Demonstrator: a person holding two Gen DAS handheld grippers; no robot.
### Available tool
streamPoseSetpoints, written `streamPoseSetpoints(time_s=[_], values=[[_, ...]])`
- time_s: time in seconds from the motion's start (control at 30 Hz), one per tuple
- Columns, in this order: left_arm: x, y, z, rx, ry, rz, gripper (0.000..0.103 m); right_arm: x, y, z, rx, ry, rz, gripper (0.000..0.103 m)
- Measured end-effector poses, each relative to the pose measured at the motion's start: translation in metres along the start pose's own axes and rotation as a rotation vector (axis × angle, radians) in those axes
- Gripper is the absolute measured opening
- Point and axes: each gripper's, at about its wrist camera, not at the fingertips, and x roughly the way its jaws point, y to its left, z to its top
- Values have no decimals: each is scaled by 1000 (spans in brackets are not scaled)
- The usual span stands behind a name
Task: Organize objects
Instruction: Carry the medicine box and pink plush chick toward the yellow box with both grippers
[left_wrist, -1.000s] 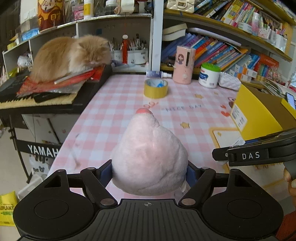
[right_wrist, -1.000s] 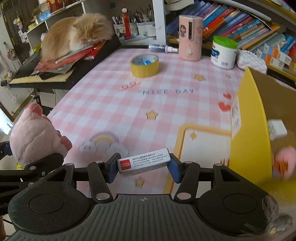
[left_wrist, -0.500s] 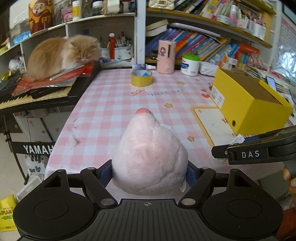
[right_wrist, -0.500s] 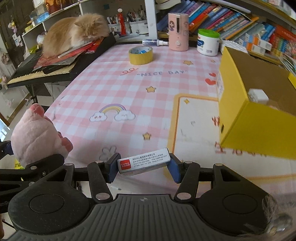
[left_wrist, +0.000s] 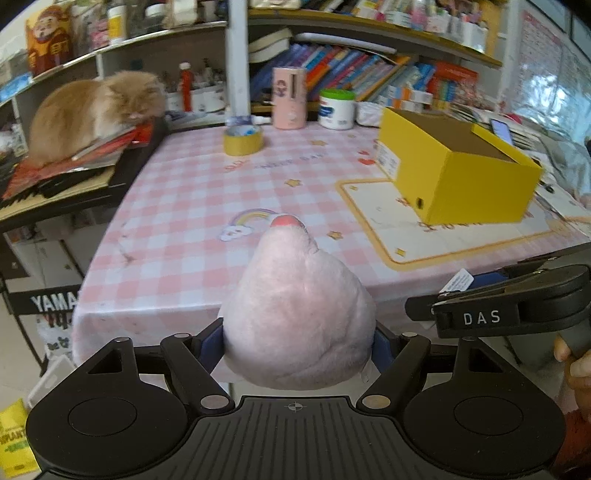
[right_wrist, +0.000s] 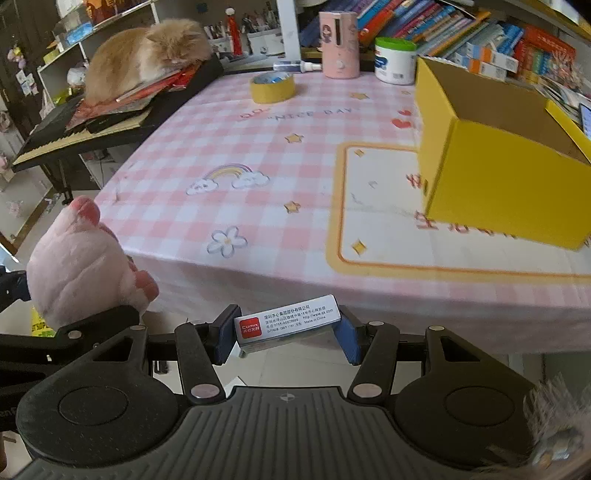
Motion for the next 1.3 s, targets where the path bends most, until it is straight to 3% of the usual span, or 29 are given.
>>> streamPoseSetpoints(time_s=[0.73,1.3], values=[[18,-81,16,193,-6,-208,78,-48,-76,-45,221,-28,-176,53],[37,-124,43,247,-35,-262,78,-59,-126,-38,289,-49,-236,53]])
